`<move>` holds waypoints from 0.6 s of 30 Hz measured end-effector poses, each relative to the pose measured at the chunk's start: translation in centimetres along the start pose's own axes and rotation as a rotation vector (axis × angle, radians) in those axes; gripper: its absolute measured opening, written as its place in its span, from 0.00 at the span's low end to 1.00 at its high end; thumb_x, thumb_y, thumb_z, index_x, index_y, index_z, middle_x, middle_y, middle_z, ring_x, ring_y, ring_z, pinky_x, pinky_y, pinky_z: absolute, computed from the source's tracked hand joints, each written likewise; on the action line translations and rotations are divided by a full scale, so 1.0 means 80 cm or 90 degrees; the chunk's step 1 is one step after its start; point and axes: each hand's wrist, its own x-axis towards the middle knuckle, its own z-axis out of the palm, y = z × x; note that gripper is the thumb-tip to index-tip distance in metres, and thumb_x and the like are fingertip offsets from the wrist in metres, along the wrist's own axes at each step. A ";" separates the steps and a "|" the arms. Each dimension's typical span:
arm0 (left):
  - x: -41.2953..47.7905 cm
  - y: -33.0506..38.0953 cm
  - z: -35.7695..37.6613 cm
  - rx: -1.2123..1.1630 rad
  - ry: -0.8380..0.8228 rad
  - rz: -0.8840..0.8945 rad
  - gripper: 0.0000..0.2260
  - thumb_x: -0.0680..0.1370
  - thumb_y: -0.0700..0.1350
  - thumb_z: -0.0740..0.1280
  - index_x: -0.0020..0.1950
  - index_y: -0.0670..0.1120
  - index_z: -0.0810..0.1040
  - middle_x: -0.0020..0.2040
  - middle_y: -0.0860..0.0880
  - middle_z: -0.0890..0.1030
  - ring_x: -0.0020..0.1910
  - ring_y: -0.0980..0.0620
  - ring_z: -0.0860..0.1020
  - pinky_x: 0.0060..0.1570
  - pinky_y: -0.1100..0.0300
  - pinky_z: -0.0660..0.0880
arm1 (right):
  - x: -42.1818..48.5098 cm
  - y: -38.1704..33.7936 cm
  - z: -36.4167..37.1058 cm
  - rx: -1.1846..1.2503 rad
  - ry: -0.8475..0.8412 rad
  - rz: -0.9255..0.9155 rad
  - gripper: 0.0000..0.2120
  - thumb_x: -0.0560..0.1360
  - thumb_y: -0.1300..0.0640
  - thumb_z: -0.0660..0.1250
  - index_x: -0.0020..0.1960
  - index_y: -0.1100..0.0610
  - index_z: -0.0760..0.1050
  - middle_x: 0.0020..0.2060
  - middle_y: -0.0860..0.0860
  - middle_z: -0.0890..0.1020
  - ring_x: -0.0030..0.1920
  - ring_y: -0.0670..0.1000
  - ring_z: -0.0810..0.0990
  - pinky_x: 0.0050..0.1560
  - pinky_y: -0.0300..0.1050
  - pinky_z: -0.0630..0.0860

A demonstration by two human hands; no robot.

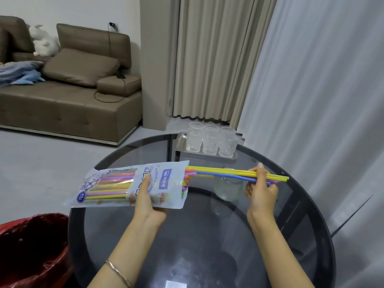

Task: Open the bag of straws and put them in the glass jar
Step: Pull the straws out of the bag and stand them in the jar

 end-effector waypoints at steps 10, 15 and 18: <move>-0.006 -0.038 0.013 0.058 -0.049 -0.057 0.10 0.73 0.48 0.71 0.53 0.48 0.78 0.39 0.49 0.86 0.34 0.51 0.84 0.48 0.47 0.80 | -0.015 0.018 0.020 -0.052 -0.166 0.055 0.13 0.76 0.49 0.64 0.40 0.57 0.78 0.20 0.45 0.67 0.21 0.44 0.63 0.24 0.34 0.61; 0.014 -0.029 0.027 0.074 -0.042 -0.018 0.09 0.74 0.49 0.70 0.52 0.49 0.78 0.36 0.51 0.85 0.41 0.51 0.82 0.55 0.48 0.77 | 0.018 0.001 0.005 -0.070 -0.060 0.037 0.18 0.78 0.48 0.61 0.34 0.56 0.77 0.21 0.46 0.68 0.25 0.46 0.64 0.28 0.36 0.64; 0.042 -0.015 0.029 0.084 -0.030 0.021 0.14 0.74 0.50 0.70 0.58 0.50 0.78 0.36 0.52 0.85 0.39 0.53 0.82 0.56 0.49 0.77 | 0.055 -0.019 -0.007 -0.038 0.036 0.029 0.20 0.79 0.50 0.60 0.31 0.56 0.75 0.20 0.45 0.71 0.28 0.46 0.67 0.31 0.38 0.65</move>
